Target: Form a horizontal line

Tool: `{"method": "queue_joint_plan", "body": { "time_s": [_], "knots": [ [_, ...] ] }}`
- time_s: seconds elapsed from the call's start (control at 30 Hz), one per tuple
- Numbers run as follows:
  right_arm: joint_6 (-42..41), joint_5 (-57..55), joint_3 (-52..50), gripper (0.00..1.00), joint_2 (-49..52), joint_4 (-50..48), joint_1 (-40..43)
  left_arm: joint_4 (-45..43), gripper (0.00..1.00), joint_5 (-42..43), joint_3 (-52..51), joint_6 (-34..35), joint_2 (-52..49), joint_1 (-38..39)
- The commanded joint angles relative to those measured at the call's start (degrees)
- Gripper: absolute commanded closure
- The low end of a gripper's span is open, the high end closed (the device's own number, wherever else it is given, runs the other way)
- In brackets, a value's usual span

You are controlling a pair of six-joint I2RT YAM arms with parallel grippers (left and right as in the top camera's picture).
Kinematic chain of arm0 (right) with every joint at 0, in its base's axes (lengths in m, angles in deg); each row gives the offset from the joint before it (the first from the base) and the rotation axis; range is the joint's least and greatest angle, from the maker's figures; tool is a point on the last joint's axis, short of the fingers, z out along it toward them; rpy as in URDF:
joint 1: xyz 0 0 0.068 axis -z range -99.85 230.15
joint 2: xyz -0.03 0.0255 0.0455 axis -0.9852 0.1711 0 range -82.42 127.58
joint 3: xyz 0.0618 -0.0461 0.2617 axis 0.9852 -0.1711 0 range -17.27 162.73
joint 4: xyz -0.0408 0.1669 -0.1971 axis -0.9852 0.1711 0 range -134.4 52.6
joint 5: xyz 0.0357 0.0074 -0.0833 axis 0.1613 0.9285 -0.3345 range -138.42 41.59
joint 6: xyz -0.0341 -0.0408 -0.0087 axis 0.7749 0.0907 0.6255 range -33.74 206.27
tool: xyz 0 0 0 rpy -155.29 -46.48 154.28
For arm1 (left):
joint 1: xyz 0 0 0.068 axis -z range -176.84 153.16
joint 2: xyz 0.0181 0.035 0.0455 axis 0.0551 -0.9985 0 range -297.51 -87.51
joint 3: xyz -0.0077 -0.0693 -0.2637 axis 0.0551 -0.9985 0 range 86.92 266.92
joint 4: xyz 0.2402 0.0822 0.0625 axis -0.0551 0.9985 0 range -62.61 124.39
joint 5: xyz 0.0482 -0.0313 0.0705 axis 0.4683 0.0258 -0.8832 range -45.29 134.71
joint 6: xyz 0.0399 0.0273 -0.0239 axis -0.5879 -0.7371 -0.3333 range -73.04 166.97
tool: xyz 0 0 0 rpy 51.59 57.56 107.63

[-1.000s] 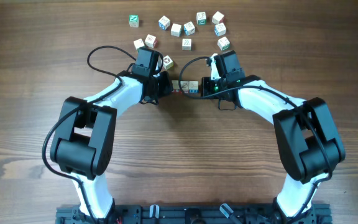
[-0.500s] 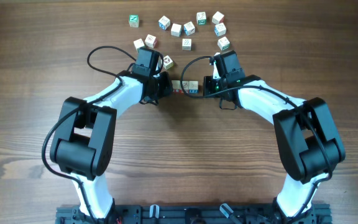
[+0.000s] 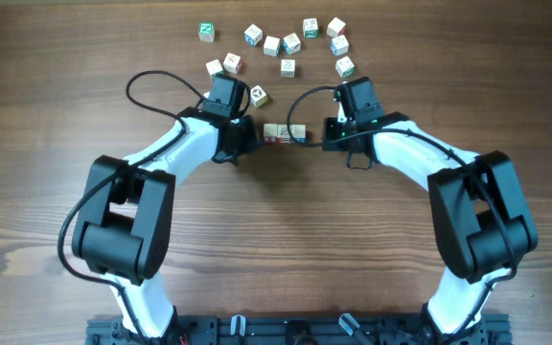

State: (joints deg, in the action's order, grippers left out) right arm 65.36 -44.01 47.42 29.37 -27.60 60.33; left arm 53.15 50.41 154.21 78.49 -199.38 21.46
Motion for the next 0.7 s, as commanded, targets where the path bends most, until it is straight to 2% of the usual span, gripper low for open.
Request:
{"method": "queue_joint_plan", "body": {
  "time_s": [0.0,0.4,0.67],
  "knots": [
    [-0.02,-2.1,2.73,0.96,-3.91,3.5,2.01,4.13,0.96,-10.03,-2.73,-1.14,2.64,-1.14],
    [1.16,-11.47,3.23,0.96,-24.61,14.95,3.41,15.69,0.96,-16.35,-2.73,-1.11,22.12,-1.22],
    [-2.21,-13.62,3.23,0.96,-32.02,20.85,3.41,21.44,0.96,-18.84,-2.73,-1.11,38.4,-1.22]
  ]
}}
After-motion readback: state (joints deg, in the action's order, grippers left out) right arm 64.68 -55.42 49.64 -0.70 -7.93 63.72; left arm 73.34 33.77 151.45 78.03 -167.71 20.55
